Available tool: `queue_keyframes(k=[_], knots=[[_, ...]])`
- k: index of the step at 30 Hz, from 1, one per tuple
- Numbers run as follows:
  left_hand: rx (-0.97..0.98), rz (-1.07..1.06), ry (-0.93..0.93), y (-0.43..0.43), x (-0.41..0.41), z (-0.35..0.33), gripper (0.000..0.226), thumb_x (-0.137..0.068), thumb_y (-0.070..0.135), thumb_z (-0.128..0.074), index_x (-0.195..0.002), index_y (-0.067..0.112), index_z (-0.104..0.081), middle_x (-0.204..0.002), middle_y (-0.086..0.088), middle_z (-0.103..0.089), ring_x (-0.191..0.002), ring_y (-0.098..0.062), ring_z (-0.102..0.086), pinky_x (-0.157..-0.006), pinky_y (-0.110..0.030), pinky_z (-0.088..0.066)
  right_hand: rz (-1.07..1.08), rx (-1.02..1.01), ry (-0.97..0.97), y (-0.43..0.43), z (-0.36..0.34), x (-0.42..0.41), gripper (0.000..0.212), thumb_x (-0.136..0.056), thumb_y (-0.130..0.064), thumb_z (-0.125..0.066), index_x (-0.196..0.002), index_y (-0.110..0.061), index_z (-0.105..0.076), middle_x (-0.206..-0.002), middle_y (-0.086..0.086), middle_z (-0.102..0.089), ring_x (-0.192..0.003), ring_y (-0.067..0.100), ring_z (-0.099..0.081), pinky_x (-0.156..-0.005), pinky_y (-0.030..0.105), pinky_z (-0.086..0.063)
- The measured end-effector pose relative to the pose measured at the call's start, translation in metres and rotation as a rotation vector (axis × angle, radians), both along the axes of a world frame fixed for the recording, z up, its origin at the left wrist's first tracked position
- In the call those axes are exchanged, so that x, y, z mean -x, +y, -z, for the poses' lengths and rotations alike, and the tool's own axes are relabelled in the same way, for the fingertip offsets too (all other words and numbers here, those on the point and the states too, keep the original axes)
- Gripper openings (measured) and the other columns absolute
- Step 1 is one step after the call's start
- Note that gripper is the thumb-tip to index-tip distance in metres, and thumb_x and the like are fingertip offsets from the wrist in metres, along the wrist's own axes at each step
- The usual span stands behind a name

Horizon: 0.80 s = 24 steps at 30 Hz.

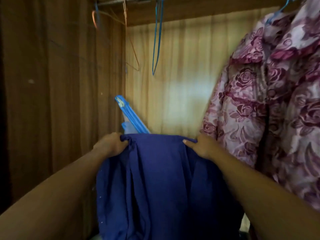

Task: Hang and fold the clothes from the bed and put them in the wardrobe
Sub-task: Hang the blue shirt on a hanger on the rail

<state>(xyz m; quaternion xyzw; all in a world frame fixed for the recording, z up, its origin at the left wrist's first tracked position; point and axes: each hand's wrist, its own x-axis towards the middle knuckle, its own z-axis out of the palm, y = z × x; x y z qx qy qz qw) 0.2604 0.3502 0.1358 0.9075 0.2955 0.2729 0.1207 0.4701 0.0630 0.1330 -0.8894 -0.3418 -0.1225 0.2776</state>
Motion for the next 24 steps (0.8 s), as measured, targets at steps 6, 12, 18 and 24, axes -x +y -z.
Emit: queue_keyframes(k=[6,12,18,24], knots=[[0.237,0.053,0.205,0.002,-0.013,0.148,0.023,-0.098,0.038,-0.051,-0.092,0.018,-0.064,-0.115,-0.012,-0.07,-0.101,-0.028,-0.065,-0.079,-0.03,-0.046,-0.123,0.03,0.242,0.015,0.155,-0.01,0.046,-0.095,-0.057,-0.056,-0.071,-0.018,-0.056,-0.073,0.004,-0.059,-0.073,0.021,-0.058,-0.068,0.034,-0.045],[0.277,0.048,0.407,-0.013,-0.024,0.225,0.035,-0.104,0.028,-0.049,-0.131,0.007,-0.058,-0.132,-0.013,-0.061,-0.122,-0.027,-0.058,-0.092,-0.027,-0.041,-0.179,0.31,0.45,0.016,0.225,-0.008,0.048,-0.097,-0.067,-0.042,-0.09,-0.021,-0.053,-0.105,0.012,-0.061,-0.104,0.026,-0.062,-0.08,0.031,-0.044],[0.246,0.122,0.542,-0.022,-0.018,0.199,0.031,-0.101,0.029,-0.054,-0.123,0.011,-0.066,-0.129,-0.008,-0.061,-0.119,-0.027,-0.056,-0.097,-0.03,-0.044,-0.207,0.378,0.416,0.011,0.189,0.004,0.077,-0.093,-0.064,-0.056,-0.149,-0.013,-0.041,-0.154,0.011,-0.042,-0.133,0.029,-0.048,-0.102,0.033,-0.041],[0.152,0.156,0.485,-0.043,-0.001,0.086,0.047,-0.095,0.053,-0.058,-0.135,0.028,-0.058,-0.143,0.0,-0.052,-0.127,-0.02,-0.051,-0.102,-0.034,-0.043,-0.253,0.459,0.175,0.015,0.061,0.026,0.06,-0.092,-0.064,-0.057,-0.12,-0.01,-0.063,-0.125,0.006,-0.061,-0.104,0.022,-0.058,-0.088,0.034,-0.049]])
